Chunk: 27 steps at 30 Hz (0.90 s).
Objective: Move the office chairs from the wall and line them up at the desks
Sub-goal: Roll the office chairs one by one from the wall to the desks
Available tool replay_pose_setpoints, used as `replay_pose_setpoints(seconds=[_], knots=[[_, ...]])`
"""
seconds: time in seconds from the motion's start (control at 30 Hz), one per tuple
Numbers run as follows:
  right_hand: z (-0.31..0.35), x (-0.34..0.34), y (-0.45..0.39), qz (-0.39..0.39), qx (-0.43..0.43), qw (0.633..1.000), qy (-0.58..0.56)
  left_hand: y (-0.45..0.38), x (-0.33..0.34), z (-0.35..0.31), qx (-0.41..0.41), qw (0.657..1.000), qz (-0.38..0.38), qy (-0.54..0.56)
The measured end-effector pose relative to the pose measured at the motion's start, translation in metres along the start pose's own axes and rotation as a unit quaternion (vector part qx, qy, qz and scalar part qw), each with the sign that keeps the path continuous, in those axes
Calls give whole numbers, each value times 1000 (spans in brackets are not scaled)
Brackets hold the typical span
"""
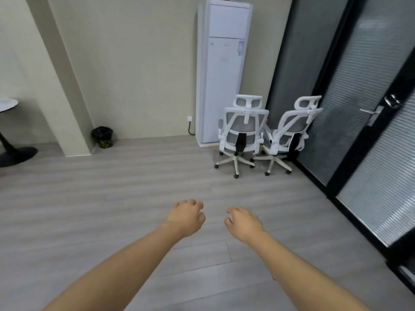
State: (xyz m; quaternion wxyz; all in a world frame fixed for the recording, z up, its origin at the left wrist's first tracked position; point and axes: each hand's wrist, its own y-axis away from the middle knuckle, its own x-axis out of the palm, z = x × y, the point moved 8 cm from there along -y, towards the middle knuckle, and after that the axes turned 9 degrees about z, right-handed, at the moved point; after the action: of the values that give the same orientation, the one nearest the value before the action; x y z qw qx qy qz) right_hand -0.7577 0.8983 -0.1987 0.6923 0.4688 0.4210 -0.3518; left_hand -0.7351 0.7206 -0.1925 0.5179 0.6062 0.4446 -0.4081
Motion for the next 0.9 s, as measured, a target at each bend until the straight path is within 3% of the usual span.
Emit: replay_pose_setpoints(seconds=[0.5, 0.9], knots=[[-213, -149, -270, -34, 49, 998, -8, -381, -66, -112, 93, 995, 15, -27], [-340, -288, -521, -32, 9, 999, -21, -665, -159, -163, 63, 998, 18, -25]])
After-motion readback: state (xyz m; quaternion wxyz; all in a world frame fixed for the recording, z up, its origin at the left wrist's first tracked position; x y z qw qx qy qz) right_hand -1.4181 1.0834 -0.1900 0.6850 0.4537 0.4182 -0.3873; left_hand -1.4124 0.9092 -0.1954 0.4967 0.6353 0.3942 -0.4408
